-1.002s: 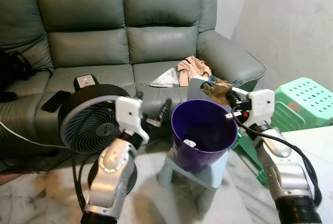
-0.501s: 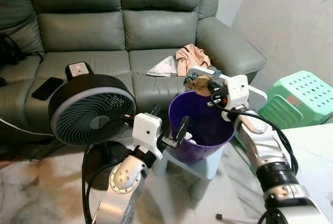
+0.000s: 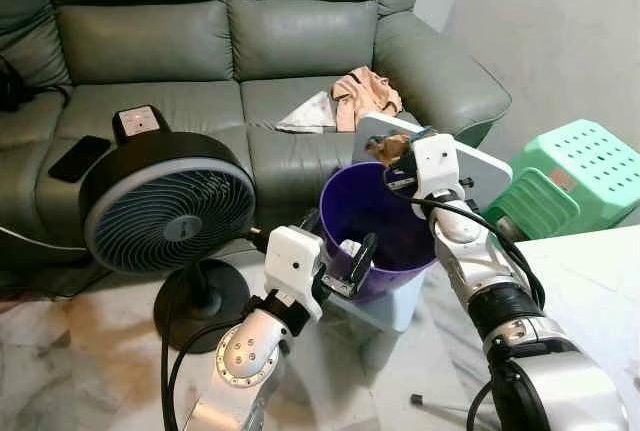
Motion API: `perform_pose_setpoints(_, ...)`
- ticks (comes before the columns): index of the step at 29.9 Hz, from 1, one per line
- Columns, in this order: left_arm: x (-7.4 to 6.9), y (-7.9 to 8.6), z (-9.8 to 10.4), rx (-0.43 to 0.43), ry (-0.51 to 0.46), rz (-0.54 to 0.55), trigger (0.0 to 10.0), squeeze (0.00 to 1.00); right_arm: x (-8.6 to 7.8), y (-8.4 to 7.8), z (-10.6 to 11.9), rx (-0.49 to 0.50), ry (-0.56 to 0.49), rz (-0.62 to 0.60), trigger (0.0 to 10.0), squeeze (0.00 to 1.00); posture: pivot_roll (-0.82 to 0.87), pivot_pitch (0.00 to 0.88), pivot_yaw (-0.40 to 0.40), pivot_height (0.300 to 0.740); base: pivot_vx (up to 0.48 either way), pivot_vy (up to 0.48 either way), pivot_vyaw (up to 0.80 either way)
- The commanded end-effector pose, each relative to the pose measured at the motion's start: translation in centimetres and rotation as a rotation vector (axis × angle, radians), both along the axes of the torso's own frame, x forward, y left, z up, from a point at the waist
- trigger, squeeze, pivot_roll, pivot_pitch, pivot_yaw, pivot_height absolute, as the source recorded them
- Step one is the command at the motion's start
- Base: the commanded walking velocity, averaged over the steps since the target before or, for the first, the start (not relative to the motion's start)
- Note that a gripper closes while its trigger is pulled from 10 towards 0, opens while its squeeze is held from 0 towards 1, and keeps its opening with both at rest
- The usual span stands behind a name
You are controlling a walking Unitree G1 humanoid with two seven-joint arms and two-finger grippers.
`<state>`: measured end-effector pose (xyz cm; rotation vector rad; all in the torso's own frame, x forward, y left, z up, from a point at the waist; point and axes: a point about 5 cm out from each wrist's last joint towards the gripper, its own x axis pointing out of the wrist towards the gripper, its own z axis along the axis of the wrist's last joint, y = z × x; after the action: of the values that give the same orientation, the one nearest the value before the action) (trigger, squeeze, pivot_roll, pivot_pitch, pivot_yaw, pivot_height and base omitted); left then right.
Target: Picking trash to rubbish bin
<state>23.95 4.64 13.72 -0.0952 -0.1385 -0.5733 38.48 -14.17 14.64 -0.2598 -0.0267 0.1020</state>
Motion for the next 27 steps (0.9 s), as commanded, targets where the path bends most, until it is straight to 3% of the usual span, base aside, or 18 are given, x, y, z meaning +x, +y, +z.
perform_pose_setpoints(1,-0.3,-1.1,0.6,-0.046,0.000,-0.022,10.0,0.00,0.2,-0.8,0.0,0.022,0.011,-0.044,10.0,0.00,0.18,0.188,-0.136,0.740,0.000,0.000,0.00)
perform_pose_setpoints(4,-0.2,-0.8,0.7,-0.043,-0.005,-0.016,10.0,0.00,0.3,-2.0,-0.3,0.023,0.040,-0.088,10.0,0.00,0.18,0.193,-0.133,0.740,0.000,0.000,0.00)
perform_pose_setpoints(8,-0.1,-0.8,0.9,-0.058,0.005,-0.011,10.0,0.00,0.3,-2.2,-0.2,0.017,0.025,-0.089,10.0,0.00,0.17,0.198,-0.131,0.740,0.000,0.000,0.00)
perform_pose_setpoints(9,0.0,-0.8,1.0,-0.059,0.003,-0.010,10.0,0.00,0.3,-2.3,-0.2,0.014,0.023,-0.092,10.0,0.23,0.17,0.202,-0.128,0.740,0.000,0.000,0.00)
perform_pose_setpoints(12,0.1,-0.8,1.1,-0.058,-0.001,-0.008,10.0,0.00,0.3,-2.5,-0.2,0.013,0.022,-0.097,10.0,0.23,0.17,0.202,-0.128,0.740,0.000,0.000,0.00)
perform_pose_setpoints(13,0.1,-0.8,1.1,-0.061,0.000,-0.008,10.0,0.00,0.3,-2.5,-0.3,0.034,0.027,-0.093,10.0,1.00,0.17,0.206,-0.126,0.740,0.000,0.000,0.00)
perform_pose_setpoints(25,0.1,-0.6,1.3,-0.074,0.001,-0.011,10.0,0.00,0.3,-2.5,0.0,0.057,0.008,-0.075,10.0,1.00,0.17,0.210,-0.124,0.740,0.000,0.000,0.00)
perform_pose_setpoints(27,0.3,-0.4,1.3,-0.071,-0.004,-0.004,10.0,0.00,0.3,-2.2,0.0,0.101,0.012,-0.044,10.0,1.00,0.17,0.209,-0.123,0.740,0.000,0.000,0.00)
